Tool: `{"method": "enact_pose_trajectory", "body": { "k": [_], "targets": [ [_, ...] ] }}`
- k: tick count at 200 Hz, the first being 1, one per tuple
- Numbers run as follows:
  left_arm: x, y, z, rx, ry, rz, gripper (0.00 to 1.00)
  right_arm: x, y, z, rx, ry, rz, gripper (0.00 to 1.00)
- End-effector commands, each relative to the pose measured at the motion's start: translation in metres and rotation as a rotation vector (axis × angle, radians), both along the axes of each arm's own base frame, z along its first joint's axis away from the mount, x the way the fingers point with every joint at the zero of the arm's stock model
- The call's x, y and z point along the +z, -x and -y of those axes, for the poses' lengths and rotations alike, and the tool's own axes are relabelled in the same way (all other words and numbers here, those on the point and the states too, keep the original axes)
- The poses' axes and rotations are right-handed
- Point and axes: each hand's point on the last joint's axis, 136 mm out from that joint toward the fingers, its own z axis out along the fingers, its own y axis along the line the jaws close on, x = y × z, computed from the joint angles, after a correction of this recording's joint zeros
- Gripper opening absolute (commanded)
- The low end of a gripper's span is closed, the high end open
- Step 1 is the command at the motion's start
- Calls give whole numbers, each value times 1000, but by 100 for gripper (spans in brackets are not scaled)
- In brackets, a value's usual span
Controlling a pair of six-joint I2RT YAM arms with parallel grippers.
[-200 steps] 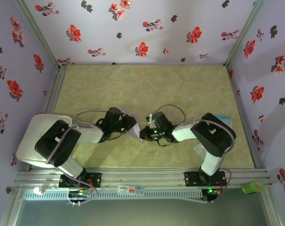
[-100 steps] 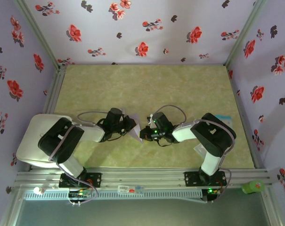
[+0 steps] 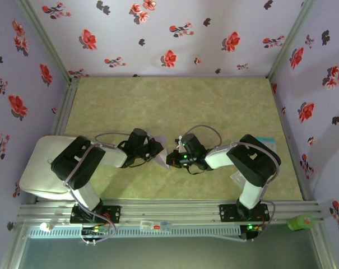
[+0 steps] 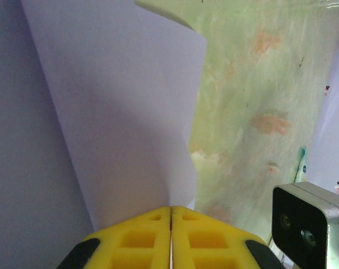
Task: Fold a paper plane with a square sheet of paper (pick it up from the middle)
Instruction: Fourth fold the wing at the center of the table.
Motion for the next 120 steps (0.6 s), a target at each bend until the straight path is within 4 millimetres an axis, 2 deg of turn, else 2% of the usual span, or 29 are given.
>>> {"method": "enact_pose_trajectory", "body": {
  "k": [1, 120],
  "targets": [
    [2, -6, 3, 1, 15, 2, 9, -33, 4, 27, -59, 131, -60, 2],
    [-12, -4, 1, 3, -29, -45, 10, -39, 6, 30, -55, 143, -85, 2]
  ]
}}
